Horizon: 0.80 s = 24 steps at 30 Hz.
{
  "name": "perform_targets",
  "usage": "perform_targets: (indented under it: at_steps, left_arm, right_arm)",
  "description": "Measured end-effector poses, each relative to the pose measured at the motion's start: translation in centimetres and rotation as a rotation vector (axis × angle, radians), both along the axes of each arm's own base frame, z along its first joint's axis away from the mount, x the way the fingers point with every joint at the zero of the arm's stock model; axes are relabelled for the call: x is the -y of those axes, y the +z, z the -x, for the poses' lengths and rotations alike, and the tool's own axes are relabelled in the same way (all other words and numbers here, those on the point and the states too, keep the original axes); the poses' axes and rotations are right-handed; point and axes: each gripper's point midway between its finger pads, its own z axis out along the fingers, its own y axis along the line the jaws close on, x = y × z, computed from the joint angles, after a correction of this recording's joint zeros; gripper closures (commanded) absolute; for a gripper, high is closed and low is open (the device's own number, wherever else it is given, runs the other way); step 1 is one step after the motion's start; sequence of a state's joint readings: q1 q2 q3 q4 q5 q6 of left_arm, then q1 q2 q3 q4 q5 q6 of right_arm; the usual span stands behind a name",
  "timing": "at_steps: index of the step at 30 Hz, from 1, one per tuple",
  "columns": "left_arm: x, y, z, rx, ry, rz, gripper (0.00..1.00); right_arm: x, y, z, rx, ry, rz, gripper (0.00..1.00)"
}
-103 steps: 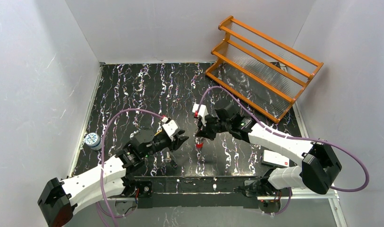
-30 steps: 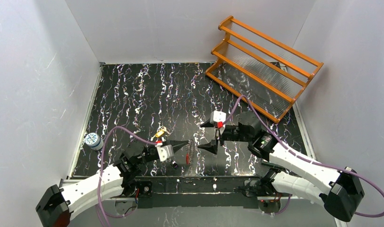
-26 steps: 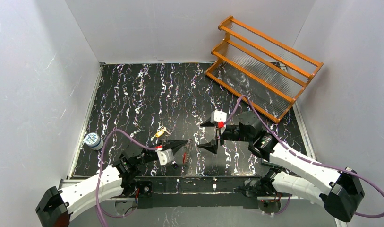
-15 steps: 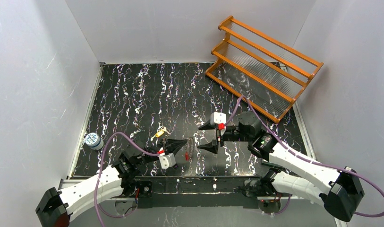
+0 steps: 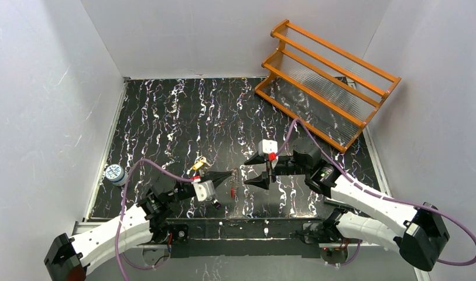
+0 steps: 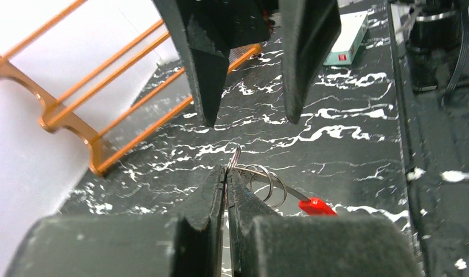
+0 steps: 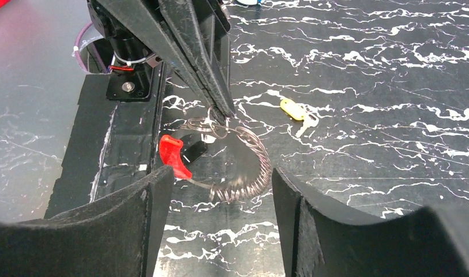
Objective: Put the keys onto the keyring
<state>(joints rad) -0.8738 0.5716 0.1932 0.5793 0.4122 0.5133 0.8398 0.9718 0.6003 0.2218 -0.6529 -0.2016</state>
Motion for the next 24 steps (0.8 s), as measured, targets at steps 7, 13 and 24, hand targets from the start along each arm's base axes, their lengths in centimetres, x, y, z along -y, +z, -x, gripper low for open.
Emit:
perform_targets:
  at_steps: [7, 13, 24]
  left_arm:
    - [0.5, 0.4, -1.2, -0.29, 0.08, 0.09, 1.0]
    - [0.9, -0.5, -1.2, -0.459, 0.102, 0.13, 1.0]
    - [0.7, 1.7, -1.0, -0.473, 0.085, 0.224, 1.0]
  right_arm:
    - [-0.9, 0.3, -0.1, -0.013, 0.033, -0.009, 0.5]
    - [-1.6, -0.3, -0.2, -0.043, 0.051, -0.003, 0.64]
    - [-2.1, 0.0, -0.6, -0.045, 0.05, -0.02, 0.64]
